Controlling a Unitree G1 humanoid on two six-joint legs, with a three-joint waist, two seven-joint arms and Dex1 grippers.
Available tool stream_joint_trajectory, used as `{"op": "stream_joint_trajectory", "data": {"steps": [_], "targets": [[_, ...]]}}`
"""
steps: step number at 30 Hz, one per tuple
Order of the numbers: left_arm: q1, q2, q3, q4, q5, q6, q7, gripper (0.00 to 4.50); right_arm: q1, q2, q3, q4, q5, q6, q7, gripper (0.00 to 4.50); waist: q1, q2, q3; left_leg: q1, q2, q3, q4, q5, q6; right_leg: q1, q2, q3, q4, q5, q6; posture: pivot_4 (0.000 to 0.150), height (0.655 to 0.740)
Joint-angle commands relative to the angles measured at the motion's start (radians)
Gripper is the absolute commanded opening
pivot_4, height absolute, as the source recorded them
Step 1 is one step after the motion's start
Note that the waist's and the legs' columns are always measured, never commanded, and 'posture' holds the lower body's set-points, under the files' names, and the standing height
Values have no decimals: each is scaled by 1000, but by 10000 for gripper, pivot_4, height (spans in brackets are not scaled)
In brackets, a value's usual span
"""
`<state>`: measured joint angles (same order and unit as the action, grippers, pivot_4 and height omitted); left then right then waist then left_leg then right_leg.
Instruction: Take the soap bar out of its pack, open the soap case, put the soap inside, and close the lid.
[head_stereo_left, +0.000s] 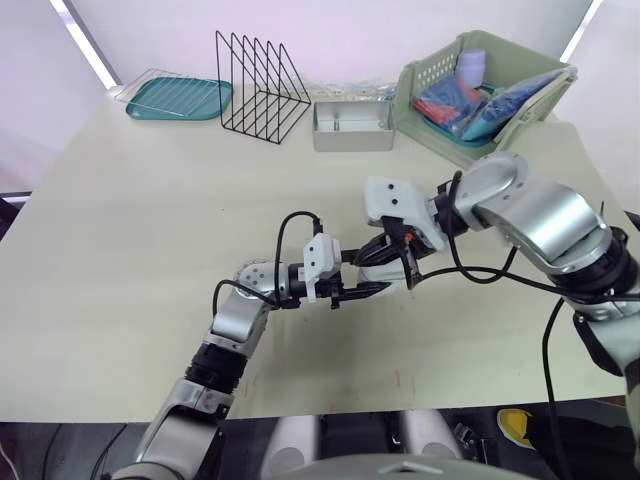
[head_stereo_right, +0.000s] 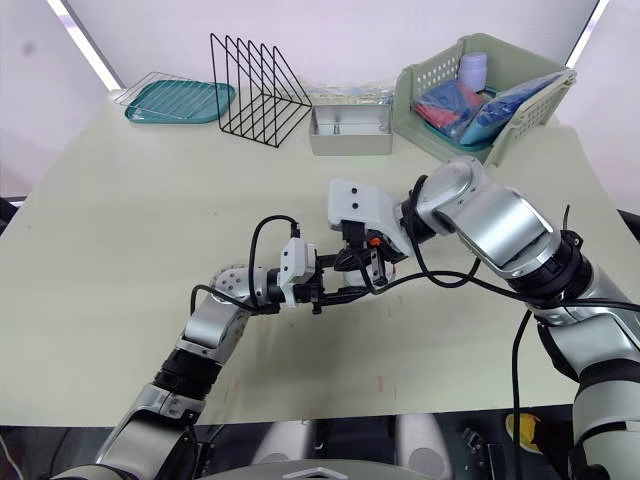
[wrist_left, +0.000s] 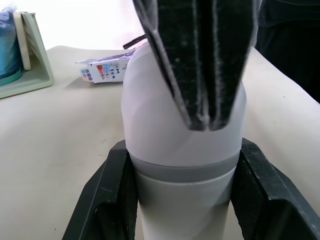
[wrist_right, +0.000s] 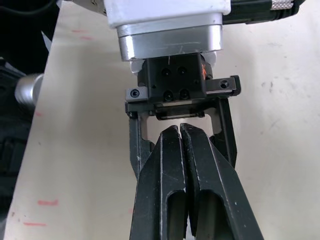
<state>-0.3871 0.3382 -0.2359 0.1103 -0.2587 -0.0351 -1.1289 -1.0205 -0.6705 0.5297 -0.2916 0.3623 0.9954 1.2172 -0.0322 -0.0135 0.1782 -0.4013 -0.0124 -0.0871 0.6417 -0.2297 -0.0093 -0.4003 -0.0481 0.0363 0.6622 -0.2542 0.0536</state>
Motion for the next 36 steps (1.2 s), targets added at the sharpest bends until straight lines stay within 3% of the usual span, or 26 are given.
{"op": "stream_joint_trajectory", "data": {"steps": [1,36], "targets": [[2,7,-2,0,0,-3,-4,19162,40,-30,-43,4,10,-28,10,389,0,0,0,0,0,0,0,0,0,0,0,0,0,0,0,1500,7400],[-4,27,2,-8,-6,6,-15,19162,219,-69,-172,144,29,-223,78,389,-3,0,0,1,0,1,0,0,0,1,0,0,0,0,0,1500,7400]]}}
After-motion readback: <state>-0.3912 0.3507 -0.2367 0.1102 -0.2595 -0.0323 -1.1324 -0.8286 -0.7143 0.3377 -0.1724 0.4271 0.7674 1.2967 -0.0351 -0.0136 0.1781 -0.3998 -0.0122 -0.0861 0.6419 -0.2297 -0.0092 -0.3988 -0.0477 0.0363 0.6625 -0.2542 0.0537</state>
